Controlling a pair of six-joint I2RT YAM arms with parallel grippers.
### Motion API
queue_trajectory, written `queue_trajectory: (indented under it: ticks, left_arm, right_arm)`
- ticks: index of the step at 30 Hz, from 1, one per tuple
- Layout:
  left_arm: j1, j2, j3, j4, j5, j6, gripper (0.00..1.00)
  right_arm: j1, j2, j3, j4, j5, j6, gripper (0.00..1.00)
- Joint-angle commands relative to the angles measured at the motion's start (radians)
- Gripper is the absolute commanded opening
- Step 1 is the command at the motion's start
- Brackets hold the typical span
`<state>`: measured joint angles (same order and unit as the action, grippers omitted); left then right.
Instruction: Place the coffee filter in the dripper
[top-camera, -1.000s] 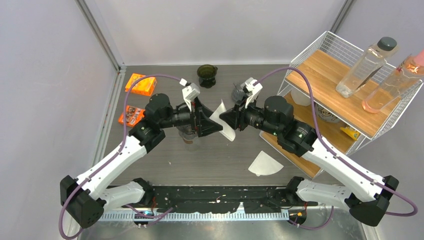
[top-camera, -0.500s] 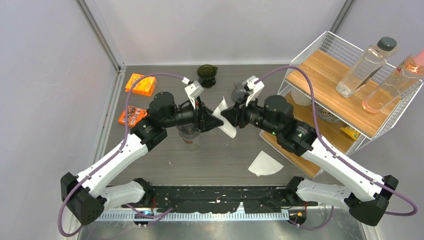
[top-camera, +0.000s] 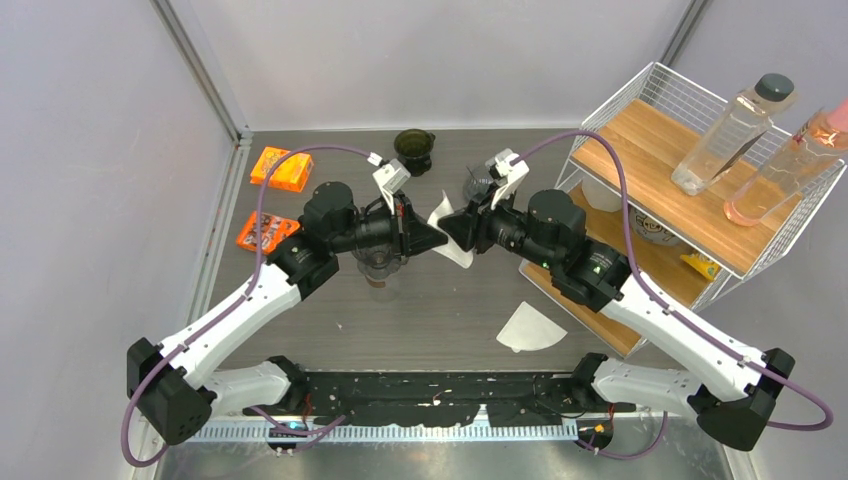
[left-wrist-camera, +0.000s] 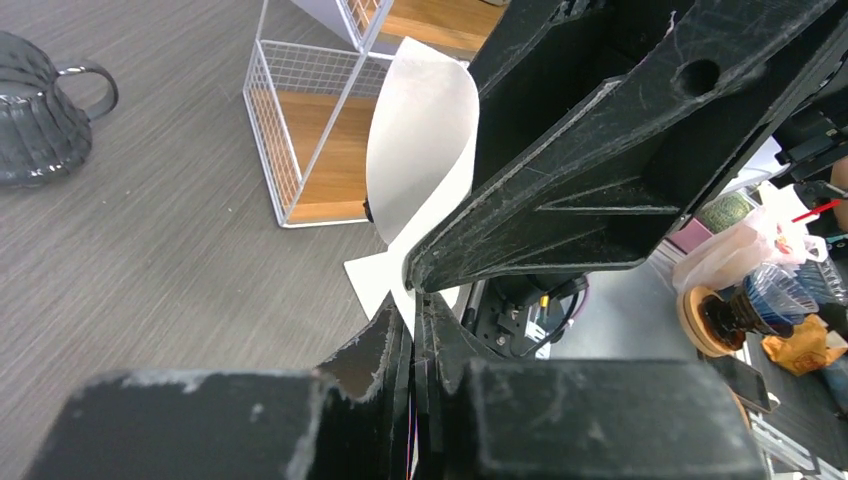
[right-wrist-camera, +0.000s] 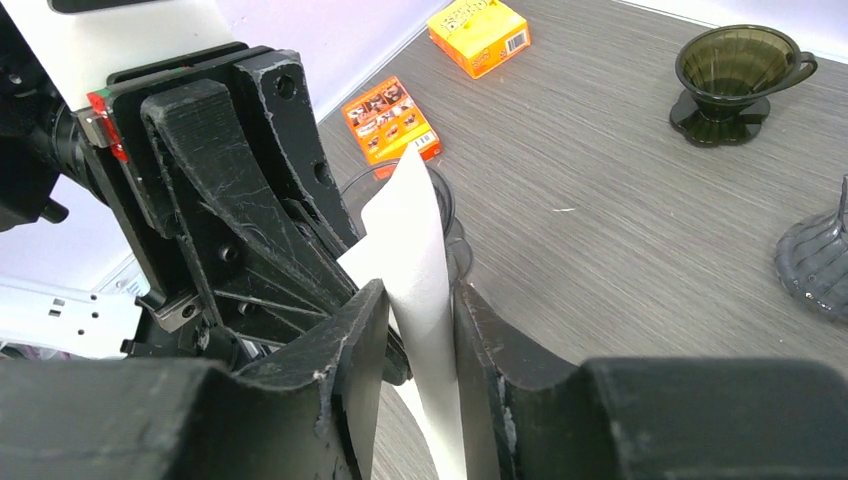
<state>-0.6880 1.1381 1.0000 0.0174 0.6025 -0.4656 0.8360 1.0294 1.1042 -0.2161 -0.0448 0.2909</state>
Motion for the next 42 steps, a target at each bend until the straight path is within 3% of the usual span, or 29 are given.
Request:
queue_trajectory:
  ticks: [1,3,7,15,20,24,32,38,42]
  left_arm:
    - [-0.005,-0.009,0.029,0.044,-0.012,0.003,0.06]
    - [-0.005,-0.013,0.020,0.043,-0.018,0.015,0.00]
    - [-0.005,-0.019,0.004,0.051,-0.003,0.030,0.00]
    - [-0.005,-0.050,-0.017,0.012,0.041,0.178,0.00]
    - [-0.004,-0.104,-0.030,-0.068,0.084,0.379,0.00]
    - [-0.004,-0.157,-0.043,-0.115,0.163,0.544,0.00]
    - [0.049,-0.174,-0.004,-0.153,0.220,0.666,0.00]
    - [0.163,-0.090,0.070,-0.188,0.440,0.702,0.00]
    - [0.185,-0.060,0.124,-0.289,0.495,0.789,0.00]
  right_arm:
    - [-0.002,-0.041,-0.011,0.046,0.056,0.001,0.39]
    - [-0.002,-0.060,-0.026,0.046,0.101,0.001,0.42]
    - [-0.001,-0.096,-0.053,0.045,0.154,0.002,0.54]
    - [-0.003,-0.137,-0.069,-0.009,0.221,-0.004,0.99]
    - [-0.002,-0.143,-0.082,-0.071,0.268,-0.007,0.96]
    - [-0.003,-0.163,-0.103,-0.069,0.183,-0.069,0.95]
    - [-0.003,-0.215,-0.172,-0.062,0.174,-0.108,0.95]
    - [-0.003,-0.215,-0.213,-0.026,0.247,-0.130,0.95]
    - [-0.008,-0.202,-0.217,0.011,0.281,-0.142,0.96]
